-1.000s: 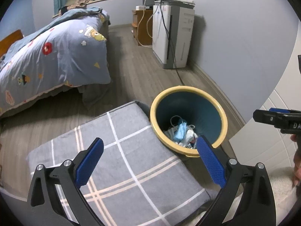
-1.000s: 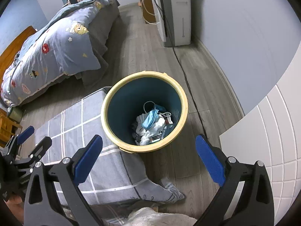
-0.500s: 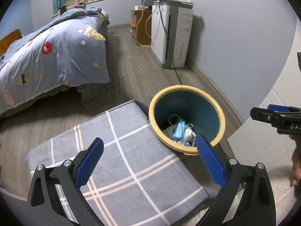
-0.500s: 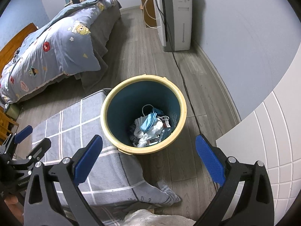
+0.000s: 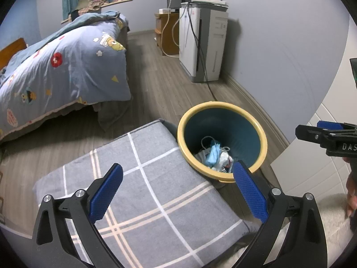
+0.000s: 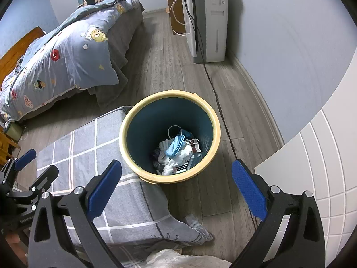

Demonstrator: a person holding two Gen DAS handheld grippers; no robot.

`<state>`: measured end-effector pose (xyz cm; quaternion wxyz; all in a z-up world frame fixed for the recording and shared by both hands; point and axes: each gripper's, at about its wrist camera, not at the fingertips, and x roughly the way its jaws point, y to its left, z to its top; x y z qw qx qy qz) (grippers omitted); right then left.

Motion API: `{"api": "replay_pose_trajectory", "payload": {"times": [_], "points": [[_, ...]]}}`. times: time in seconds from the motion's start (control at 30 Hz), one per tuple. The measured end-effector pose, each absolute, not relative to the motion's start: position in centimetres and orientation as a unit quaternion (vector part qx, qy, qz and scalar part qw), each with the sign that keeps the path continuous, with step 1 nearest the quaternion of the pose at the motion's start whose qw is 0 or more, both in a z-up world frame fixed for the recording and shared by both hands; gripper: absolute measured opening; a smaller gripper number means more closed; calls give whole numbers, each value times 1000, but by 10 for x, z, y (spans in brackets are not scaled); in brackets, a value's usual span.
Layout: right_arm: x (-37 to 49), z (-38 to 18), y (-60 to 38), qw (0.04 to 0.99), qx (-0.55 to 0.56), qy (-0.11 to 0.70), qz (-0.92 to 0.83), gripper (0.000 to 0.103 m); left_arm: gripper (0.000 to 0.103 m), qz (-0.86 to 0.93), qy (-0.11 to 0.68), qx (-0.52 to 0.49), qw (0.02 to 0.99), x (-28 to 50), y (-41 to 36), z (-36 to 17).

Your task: Collect trash

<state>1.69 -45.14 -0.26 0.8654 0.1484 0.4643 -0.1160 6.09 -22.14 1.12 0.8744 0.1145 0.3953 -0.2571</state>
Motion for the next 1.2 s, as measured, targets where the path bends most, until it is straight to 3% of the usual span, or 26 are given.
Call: {"api": "replay_pose_trajectory", "payload": {"times": [1.2], "points": [[16,-5,-450,864,149,467,-113,97,98,-256,392,118,876,59,-218,14]]}}
